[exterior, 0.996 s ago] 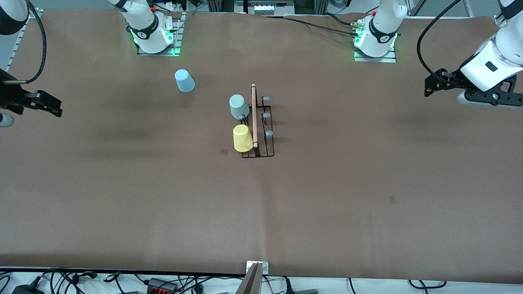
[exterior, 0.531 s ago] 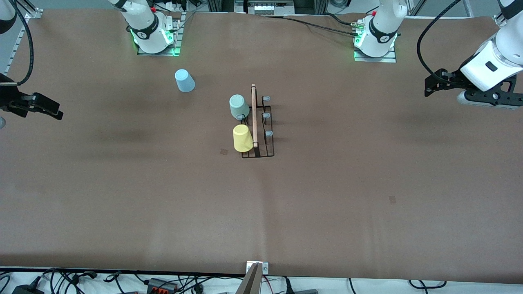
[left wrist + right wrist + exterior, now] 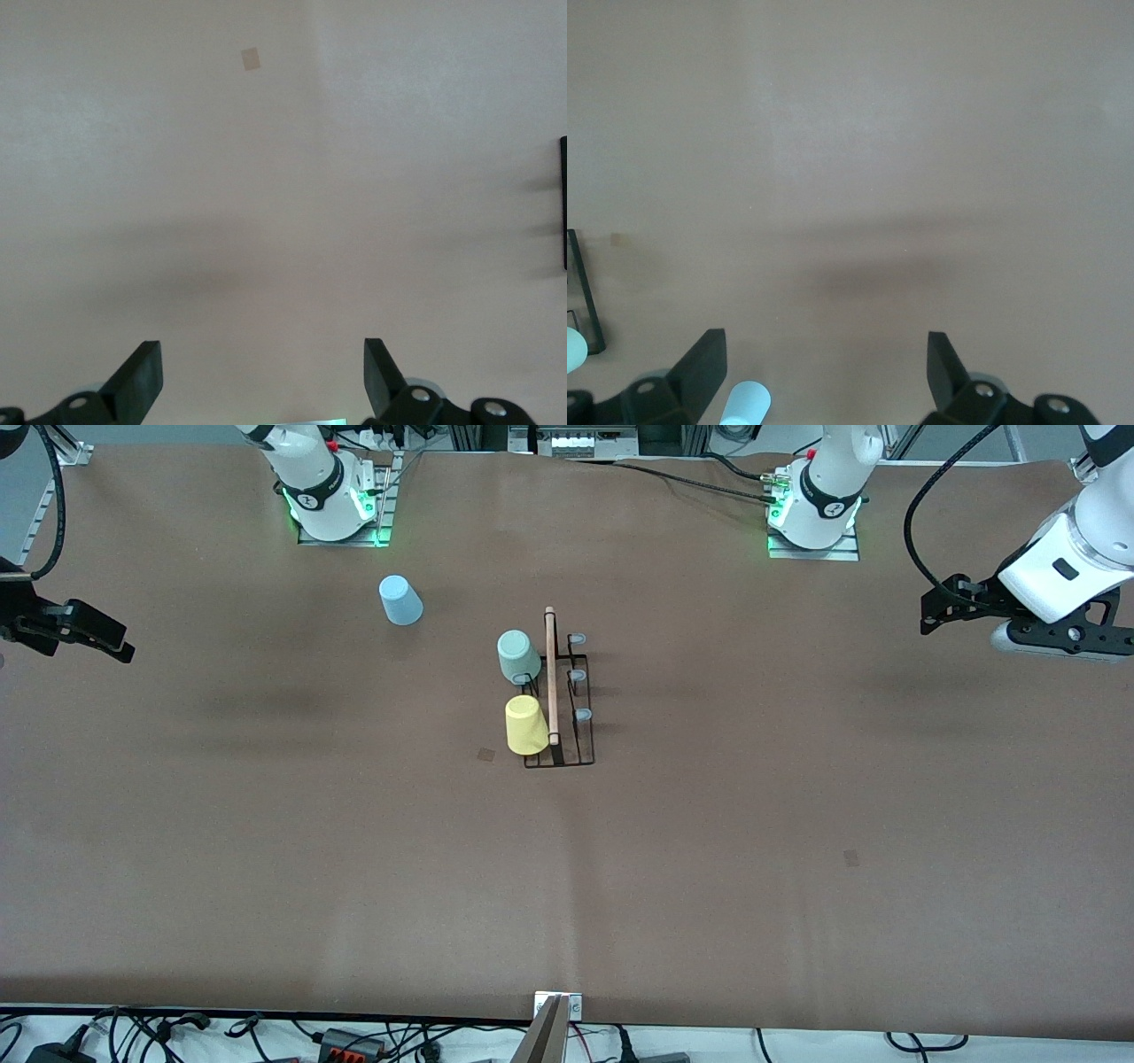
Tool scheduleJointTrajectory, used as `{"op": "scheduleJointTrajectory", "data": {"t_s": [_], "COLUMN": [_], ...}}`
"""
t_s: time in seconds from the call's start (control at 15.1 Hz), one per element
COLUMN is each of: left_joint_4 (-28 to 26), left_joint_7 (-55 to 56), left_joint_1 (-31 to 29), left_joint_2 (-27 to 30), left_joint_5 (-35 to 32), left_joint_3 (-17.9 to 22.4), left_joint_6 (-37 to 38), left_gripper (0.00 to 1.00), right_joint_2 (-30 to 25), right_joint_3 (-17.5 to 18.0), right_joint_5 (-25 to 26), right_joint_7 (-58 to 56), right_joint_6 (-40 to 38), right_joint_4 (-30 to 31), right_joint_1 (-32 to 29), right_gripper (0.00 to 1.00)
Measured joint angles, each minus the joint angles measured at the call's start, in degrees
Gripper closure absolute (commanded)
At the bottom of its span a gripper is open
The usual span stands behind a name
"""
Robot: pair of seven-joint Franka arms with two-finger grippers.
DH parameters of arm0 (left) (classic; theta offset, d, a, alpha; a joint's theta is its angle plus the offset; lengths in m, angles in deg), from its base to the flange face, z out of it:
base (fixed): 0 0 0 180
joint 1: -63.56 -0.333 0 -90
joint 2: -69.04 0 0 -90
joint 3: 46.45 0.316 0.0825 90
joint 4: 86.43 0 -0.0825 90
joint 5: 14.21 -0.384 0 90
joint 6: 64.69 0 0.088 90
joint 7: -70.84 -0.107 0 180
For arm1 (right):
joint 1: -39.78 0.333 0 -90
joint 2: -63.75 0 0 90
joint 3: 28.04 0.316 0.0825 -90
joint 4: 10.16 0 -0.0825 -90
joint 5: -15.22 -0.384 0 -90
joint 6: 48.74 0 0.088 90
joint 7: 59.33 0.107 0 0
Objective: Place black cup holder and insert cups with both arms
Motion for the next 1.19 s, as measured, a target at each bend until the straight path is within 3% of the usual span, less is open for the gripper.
{"op": "scheduleJointTrajectory", "data": {"t_s": [0.4, 1.19], "left_joint_4": [0.00, 0.00], "left_joint_7": [0.00, 0.00], "left_joint_1": [0.00, 0.00], "left_joint_2": [0.00, 0.00], "left_joint_5": [0.00, 0.00], "left_joint_3": [0.00, 0.00], "left_joint_6": [0.00, -0.03], "left_gripper": [0.00, 0.00], "right_joint_2": [1.91, 1.83], "right_joint_3": [-6.88, -6.97], "right_joint_5": [1.18, 1.18], "right_joint_7": [-2.62, -3.25], "right_joint_6": [0.45, 0.31], "right_joint_4": [-1.06, -1.27], "right_joint_1": [3.98, 4.32], "right_gripper": [0.00, 0.00]}}
